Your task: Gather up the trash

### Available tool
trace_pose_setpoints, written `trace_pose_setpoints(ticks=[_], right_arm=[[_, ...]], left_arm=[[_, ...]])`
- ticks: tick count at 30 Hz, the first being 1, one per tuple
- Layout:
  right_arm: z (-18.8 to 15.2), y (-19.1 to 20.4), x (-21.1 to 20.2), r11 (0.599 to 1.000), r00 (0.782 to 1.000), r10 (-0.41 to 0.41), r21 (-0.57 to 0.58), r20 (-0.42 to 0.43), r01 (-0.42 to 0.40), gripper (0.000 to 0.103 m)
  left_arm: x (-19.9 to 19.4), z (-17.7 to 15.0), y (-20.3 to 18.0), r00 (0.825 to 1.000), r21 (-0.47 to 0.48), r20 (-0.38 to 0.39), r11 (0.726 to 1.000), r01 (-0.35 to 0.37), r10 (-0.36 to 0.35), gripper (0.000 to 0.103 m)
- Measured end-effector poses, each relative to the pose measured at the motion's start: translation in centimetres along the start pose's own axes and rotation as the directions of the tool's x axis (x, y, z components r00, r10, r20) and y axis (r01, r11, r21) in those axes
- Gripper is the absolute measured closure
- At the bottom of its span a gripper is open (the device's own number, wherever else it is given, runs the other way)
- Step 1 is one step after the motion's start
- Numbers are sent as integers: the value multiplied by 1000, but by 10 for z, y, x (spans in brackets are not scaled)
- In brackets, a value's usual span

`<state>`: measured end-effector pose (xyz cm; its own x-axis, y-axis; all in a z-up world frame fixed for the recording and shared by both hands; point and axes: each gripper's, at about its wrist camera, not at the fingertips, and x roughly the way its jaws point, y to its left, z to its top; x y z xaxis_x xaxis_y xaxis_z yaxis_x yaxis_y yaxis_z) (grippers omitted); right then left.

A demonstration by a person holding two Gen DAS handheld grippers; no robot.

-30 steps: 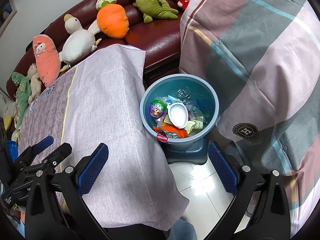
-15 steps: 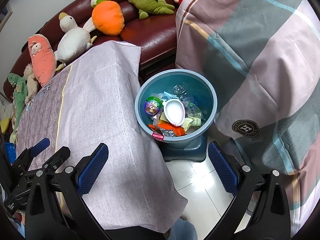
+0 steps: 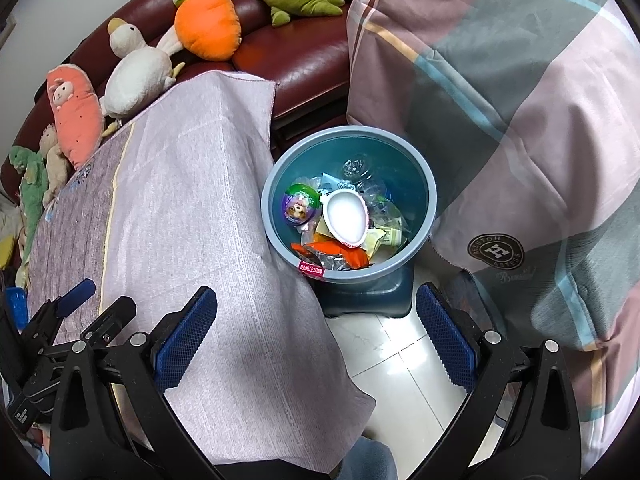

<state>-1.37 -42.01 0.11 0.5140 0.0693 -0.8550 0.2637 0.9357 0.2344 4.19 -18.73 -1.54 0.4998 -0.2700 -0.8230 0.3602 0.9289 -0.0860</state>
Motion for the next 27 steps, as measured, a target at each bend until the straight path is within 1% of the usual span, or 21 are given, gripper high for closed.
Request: trace_pose_setpoints(ticks=[17,27], right_arm=[[7,2,10,1000,1000,-14,4,-19,14,7],[10,6,14,1000,999,-29,1,-26,29,7]], left_arm=[[8,2,-2,1000,-5,-11,1000,-6,6,4],[14,2,1,1000,-7,-26,1000,8,-8,4]])
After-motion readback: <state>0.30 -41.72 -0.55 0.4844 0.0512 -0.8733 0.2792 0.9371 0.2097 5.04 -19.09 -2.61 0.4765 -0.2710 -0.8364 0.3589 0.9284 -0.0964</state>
